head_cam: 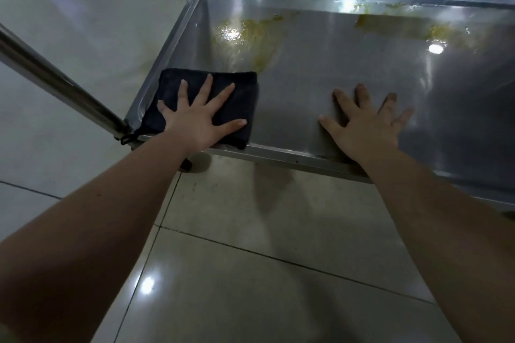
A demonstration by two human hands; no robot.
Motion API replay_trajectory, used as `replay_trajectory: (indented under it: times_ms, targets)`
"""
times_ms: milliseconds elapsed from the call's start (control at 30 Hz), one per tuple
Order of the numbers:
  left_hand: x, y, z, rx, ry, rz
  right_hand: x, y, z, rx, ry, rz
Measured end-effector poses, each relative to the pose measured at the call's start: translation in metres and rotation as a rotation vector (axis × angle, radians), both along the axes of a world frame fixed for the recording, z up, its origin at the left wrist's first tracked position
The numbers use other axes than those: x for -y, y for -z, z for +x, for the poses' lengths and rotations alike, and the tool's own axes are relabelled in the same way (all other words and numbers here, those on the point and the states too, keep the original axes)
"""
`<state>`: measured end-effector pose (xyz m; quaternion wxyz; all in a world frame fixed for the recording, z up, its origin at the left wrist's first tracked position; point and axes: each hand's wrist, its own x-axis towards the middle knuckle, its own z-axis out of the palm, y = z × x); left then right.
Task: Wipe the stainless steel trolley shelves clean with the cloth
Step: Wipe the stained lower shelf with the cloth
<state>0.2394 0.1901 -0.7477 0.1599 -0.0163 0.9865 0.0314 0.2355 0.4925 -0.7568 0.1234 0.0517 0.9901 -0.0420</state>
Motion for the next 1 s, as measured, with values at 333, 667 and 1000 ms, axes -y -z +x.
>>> replay_trajectory:
  times_ms: [333, 667, 1000]
  targets:
    - [0.002, 0.008, -0.007, -0.025, 0.01, 0.017, 0.058, 0.014, -0.031, -0.036, -0.167, 0.087]
    - [-0.001, 0.006, -0.111, -0.076, 0.05, 0.088, 0.053, 0.011, -0.031, -0.001, -0.169, 0.116]
    - [0.001, -0.002, -0.105, -0.047, 0.06, 0.123, 0.053, 0.013, -0.032, -0.02, -0.149, 0.102]
